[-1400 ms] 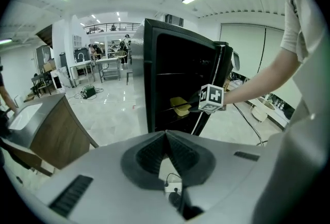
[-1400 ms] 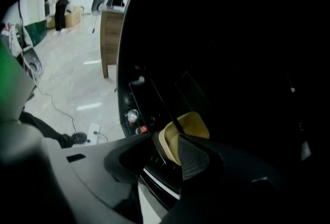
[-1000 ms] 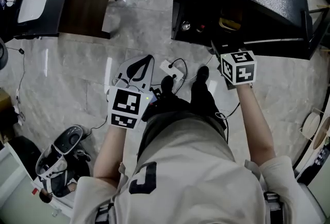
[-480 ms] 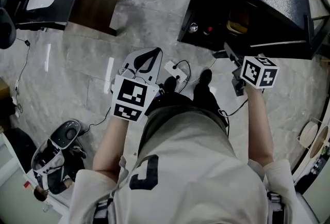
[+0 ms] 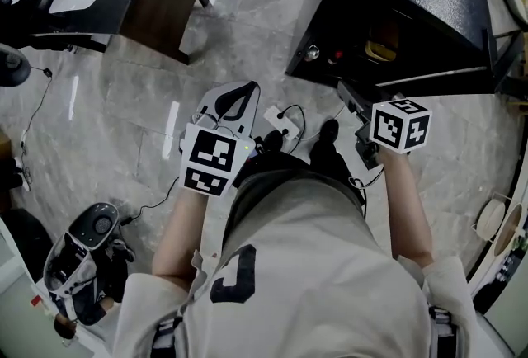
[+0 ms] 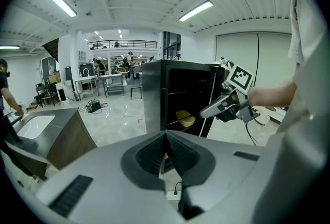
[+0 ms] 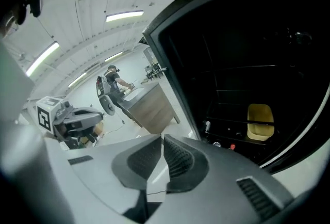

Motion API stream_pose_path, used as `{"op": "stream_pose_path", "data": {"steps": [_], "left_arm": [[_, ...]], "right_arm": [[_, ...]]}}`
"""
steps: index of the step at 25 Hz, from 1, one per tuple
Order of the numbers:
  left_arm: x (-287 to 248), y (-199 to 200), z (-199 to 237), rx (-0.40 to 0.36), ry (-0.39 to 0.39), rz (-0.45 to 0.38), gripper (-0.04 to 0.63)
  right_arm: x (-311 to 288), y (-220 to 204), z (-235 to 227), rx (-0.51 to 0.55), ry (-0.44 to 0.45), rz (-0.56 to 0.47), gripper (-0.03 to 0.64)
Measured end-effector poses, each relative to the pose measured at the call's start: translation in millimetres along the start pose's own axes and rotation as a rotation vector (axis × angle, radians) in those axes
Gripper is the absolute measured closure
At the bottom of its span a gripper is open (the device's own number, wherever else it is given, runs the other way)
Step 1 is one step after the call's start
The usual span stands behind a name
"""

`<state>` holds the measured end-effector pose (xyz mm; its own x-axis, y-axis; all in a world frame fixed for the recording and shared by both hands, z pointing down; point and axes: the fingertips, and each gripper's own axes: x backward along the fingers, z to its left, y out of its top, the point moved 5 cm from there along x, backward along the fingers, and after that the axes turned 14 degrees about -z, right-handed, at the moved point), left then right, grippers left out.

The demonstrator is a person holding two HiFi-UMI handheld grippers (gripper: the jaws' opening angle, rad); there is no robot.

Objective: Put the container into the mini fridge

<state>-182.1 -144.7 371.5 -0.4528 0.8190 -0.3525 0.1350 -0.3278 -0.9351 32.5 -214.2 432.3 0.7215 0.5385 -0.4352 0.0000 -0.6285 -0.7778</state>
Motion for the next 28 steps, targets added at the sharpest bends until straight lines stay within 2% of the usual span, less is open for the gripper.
{"op": "stream_pose_path", "data": {"steps": [5, 10, 14, 16, 21, 25, 28], "left_arm": [[8, -2, 2, -0.010, -0.018, -0.029, 0.541], [12, -4, -6, -0.005, -0.088, -0.041, 0.541], [11, -2, -17, -0.024, -0.143, -0.038, 0.540], [9, 5, -22, -0.054, -0.162, -0.043, 0.540], [8, 34, -47, -0.091, -0.177, -0.093, 0.540], [2, 38, -77, -0.108, -0.191, -0.083, 0.540], [-3, 39, -106, -0.111, -0.209, -0.066, 0.540]], "right_arm": [[10, -6, 40, -0.035, 0.090, 0.027, 0.578], [24, -7, 57, -0.089, 0.063, -0.006, 0.578], [38, -1, 71, -0.123, 0.074, -0.056, 0.578], [47, 6, 77, -0.108, 0.081, -0.086, 0.578], [70, 5, 78, 0.035, 0.060, -0.085, 0.578], [95, -3, 71, 0.003, 0.090, -0.116, 0.578], [115, -15, 64, 0.042, 0.080, -0.130, 0.578]]}}
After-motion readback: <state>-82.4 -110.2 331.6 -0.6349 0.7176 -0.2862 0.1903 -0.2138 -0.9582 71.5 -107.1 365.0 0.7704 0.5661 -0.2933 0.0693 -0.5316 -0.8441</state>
